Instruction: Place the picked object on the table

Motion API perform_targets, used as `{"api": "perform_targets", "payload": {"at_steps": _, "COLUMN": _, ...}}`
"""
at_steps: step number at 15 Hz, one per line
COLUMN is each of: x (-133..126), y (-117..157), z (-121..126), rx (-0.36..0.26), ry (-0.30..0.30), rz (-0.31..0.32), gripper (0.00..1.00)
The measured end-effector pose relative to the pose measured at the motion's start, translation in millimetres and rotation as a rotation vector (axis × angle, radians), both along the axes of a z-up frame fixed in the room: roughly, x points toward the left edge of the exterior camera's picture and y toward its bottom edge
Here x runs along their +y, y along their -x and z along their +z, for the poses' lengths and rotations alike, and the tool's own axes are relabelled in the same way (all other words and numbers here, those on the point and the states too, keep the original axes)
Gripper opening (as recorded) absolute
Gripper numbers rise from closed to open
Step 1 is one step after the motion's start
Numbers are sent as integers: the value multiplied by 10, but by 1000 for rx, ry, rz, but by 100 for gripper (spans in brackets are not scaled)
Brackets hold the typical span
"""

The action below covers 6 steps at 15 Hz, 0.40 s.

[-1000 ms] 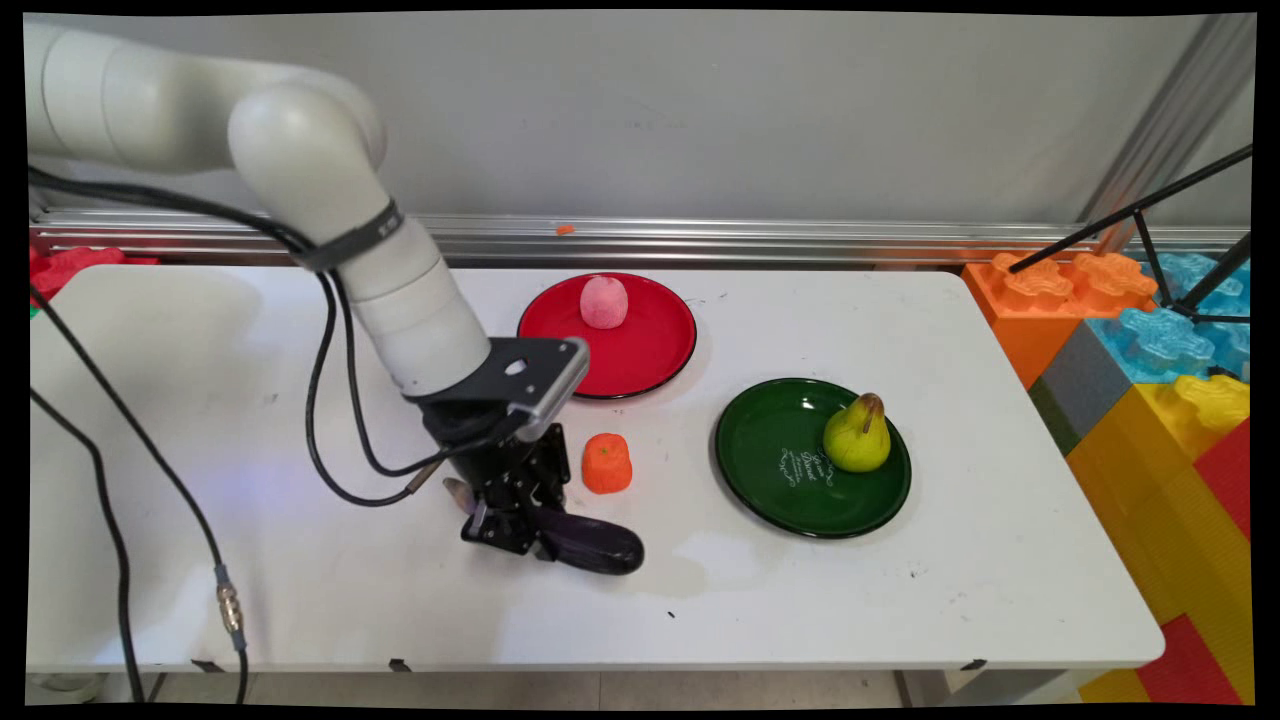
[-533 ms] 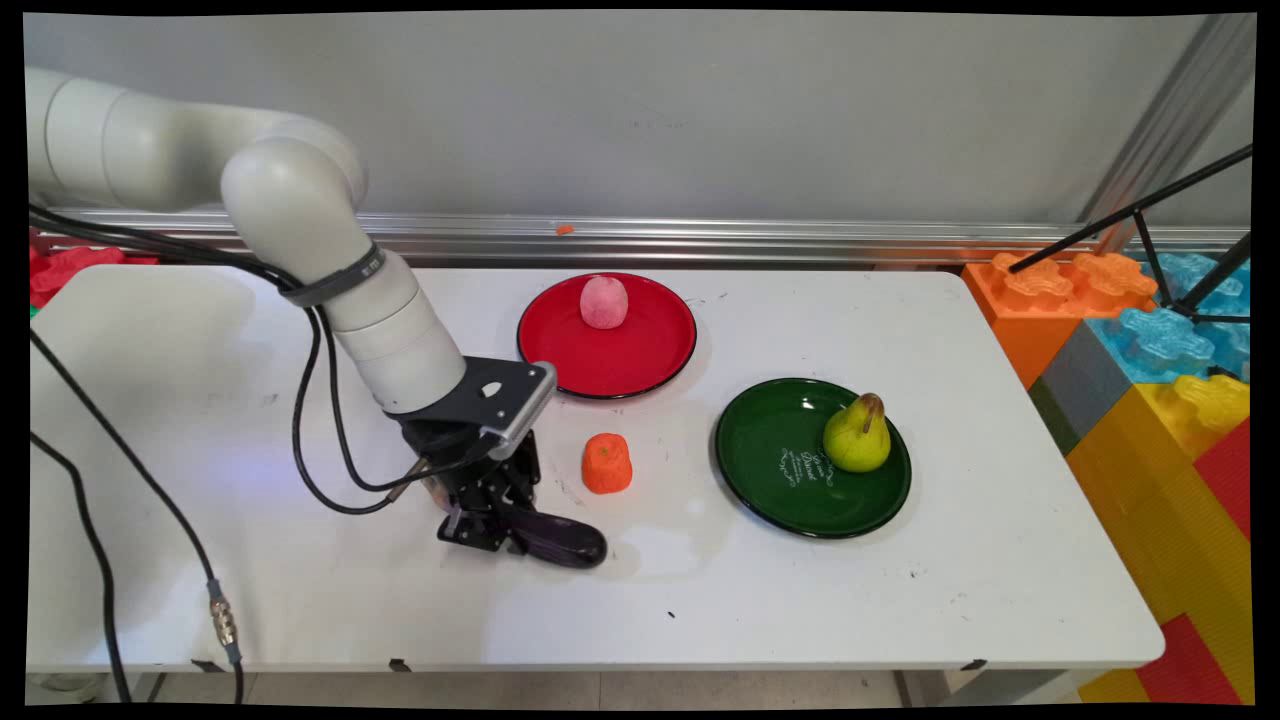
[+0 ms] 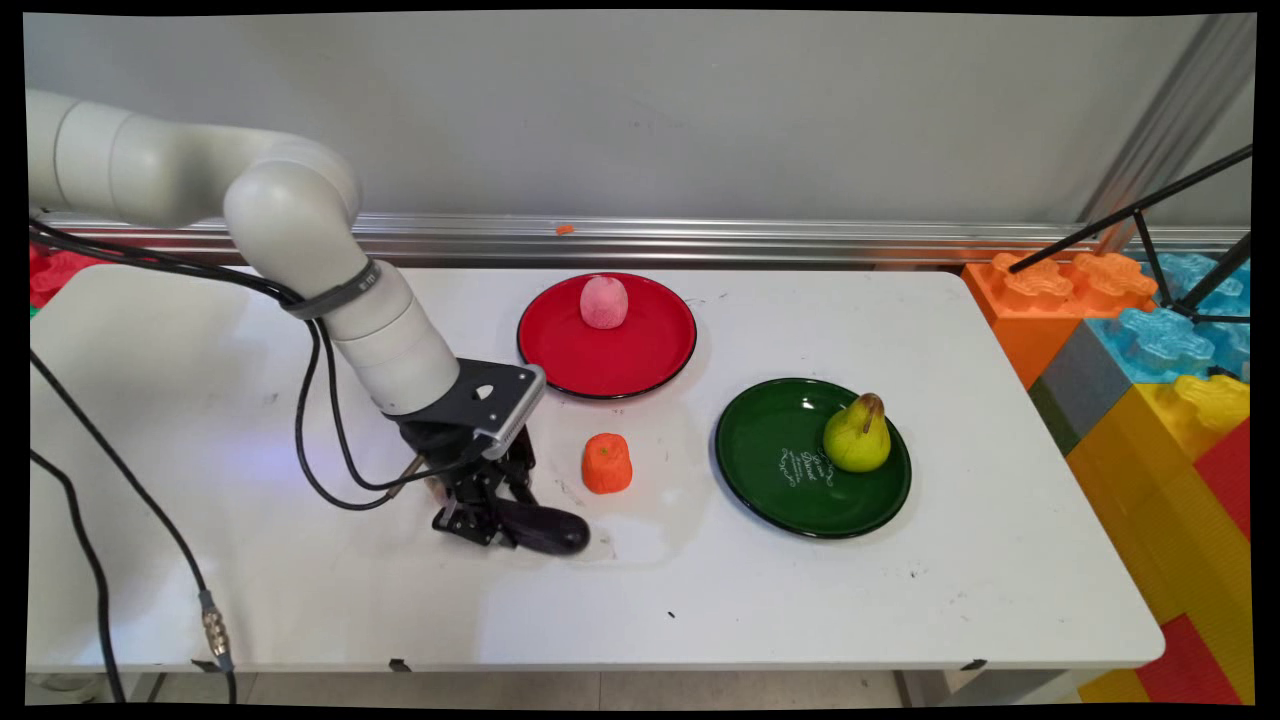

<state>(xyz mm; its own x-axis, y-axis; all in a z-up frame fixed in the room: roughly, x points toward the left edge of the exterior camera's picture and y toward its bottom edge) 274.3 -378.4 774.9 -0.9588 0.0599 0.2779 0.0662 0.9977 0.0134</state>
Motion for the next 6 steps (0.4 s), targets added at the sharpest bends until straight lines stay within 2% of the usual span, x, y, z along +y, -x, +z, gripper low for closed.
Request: {"api": "perform_targets", "payload": {"at_steps": 6, "x": -24, "y": 17, "z": 11, "rx": 23, "ry": 12, "rz": 3, "gripper": 100}}
